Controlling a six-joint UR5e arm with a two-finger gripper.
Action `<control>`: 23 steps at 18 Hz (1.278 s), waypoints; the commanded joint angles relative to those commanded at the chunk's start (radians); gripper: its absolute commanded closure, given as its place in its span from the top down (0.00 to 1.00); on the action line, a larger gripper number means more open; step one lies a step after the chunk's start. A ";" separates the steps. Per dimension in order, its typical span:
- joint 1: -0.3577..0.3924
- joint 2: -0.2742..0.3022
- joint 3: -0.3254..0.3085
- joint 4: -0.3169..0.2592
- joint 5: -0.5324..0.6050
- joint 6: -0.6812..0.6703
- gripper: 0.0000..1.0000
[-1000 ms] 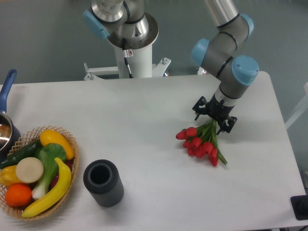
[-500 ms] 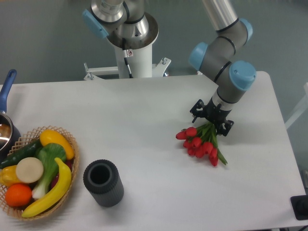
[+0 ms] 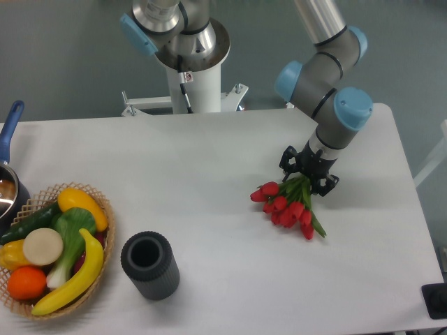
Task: Pick up the flowers from the table
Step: 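Close the gripper on the tulip stems, then lift the gripped tulip bunch up off the table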
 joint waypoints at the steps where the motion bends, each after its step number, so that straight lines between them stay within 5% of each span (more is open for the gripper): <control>1: 0.002 0.002 0.000 0.000 -0.002 0.000 0.49; 7: 0.008 0.006 0.000 -0.017 -0.002 -0.002 0.36; 14: 0.023 0.026 0.002 -0.035 -0.002 -0.017 0.34; 23: 0.020 0.139 0.026 -0.037 -0.017 -0.038 0.32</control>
